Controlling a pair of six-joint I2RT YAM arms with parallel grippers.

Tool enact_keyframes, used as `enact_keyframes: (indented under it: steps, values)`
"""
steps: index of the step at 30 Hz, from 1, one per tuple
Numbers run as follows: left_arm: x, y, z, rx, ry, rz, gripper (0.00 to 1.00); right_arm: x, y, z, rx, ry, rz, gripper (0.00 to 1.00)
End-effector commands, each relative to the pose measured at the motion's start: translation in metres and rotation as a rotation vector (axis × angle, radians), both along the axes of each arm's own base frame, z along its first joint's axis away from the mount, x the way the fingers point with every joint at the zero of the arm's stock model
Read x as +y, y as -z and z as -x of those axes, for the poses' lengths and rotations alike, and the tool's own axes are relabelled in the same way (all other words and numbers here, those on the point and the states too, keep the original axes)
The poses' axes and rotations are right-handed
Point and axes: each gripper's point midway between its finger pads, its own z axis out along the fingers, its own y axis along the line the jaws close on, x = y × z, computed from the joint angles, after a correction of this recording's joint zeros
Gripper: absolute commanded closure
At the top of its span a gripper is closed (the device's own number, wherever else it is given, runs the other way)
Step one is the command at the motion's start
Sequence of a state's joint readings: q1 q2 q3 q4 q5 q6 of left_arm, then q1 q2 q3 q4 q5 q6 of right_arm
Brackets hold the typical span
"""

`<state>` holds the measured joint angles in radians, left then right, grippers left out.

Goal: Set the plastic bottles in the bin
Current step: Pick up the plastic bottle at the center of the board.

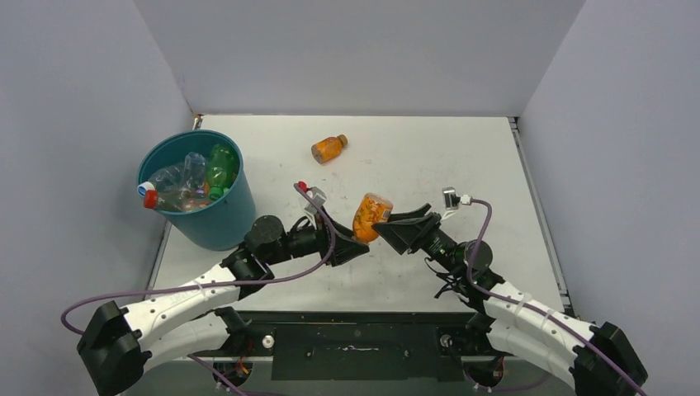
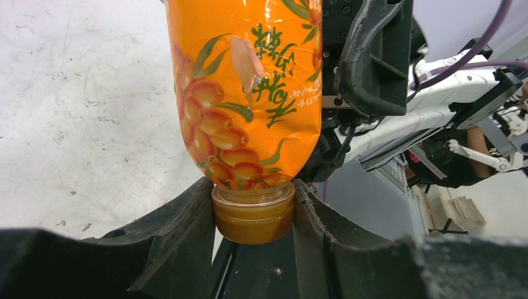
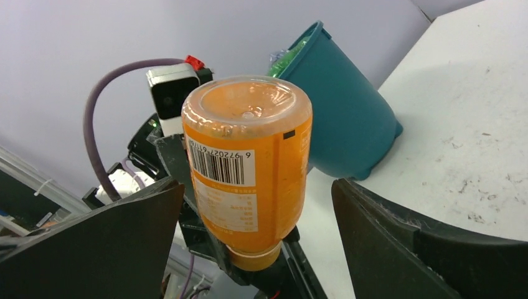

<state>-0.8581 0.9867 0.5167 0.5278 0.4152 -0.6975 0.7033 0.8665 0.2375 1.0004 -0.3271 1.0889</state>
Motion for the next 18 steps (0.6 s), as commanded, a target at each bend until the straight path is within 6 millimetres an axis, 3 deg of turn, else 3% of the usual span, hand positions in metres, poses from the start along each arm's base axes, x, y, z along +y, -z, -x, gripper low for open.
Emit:
enact_keyframes:
  steps: [1,4,8,13,18]
  values:
    - [0.014,-0.033,0.005,-0.16,-0.004,-0.096,1.0,-0.003,-0.019,0.002,-0.059,0.044,0.182,0.1]
    - [0.03,-0.021,0.011,-0.216,0.013,-0.249,1.0,-0.018,-0.033,0.003,-0.094,0.107,0.306,0.1]
    - [0.046,-0.01,0.025,-0.296,0.095,-0.384,1.0,-0.018,-0.045,0.011,-0.111,0.066,0.441,0.1]
    - [0.06,-0.006,0.036,-0.444,0.182,-0.481,1.0,-0.001,-0.046,0.021,-0.07,-0.082,0.546,0.1]
    - [0.067,-0.022,0.042,-0.624,0.233,-0.488,1.0,0.012,-0.027,0.023,-0.019,-0.175,0.591,0.1]
